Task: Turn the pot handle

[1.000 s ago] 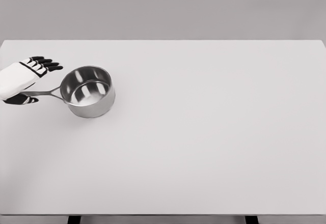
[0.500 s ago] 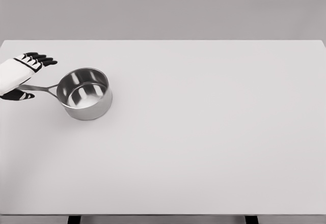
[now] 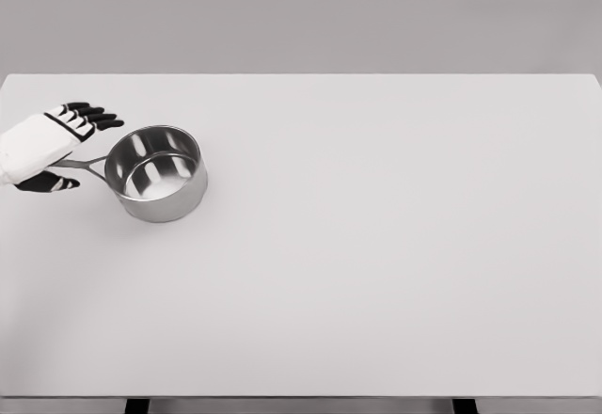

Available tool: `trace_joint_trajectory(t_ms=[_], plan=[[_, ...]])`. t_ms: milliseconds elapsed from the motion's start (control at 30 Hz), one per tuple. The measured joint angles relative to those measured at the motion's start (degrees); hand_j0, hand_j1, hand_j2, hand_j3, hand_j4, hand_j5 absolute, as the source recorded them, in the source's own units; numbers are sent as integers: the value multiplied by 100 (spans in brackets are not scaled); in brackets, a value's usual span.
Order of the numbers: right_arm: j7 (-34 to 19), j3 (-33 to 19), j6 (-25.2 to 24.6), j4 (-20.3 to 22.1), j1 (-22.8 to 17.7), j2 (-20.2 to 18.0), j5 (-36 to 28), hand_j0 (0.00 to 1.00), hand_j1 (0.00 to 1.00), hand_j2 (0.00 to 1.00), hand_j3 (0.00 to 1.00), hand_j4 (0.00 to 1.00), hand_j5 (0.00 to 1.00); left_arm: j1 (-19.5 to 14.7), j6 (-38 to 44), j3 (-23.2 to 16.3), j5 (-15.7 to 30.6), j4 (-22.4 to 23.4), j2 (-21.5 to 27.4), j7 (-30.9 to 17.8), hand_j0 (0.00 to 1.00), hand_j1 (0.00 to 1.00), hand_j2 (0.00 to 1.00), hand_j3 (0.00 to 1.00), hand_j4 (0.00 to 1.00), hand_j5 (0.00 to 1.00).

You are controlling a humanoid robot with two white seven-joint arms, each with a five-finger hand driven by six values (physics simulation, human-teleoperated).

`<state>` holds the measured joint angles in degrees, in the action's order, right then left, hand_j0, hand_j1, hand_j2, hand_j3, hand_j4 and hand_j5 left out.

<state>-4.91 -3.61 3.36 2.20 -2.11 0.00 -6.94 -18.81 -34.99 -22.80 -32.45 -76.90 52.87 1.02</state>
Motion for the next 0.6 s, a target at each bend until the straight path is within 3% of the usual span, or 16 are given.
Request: trace_joint_trajectory(t_ms=[100, 233, 400, 600], plan=[[0, 0, 0, 0, 0, 0, 0, 100, 100, 100, 100, 100, 100, 79, 0, 11, 8, -131, 21, 0, 100, 100, 100, 100, 100, 100], [0, 1, 0, 0, -9, 0, 0, 100, 100, 100, 100, 100, 100, 597, 0, 263, -8, -430, 42, -1, 100, 100, 100, 100, 100, 100], [0, 0, -2, 0, 0, 0, 0, 100, 100, 100, 100, 100, 100, 703, 0, 497, 0, -686, 68, 0, 100, 100, 100, 100, 100, 100], [0, 1, -1, 0, -9, 0, 0, 100, 100, 100, 100, 100, 100, 1266, 0, 843, 9, -1129, 143, -1, 100, 100, 100, 100, 100, 100]])
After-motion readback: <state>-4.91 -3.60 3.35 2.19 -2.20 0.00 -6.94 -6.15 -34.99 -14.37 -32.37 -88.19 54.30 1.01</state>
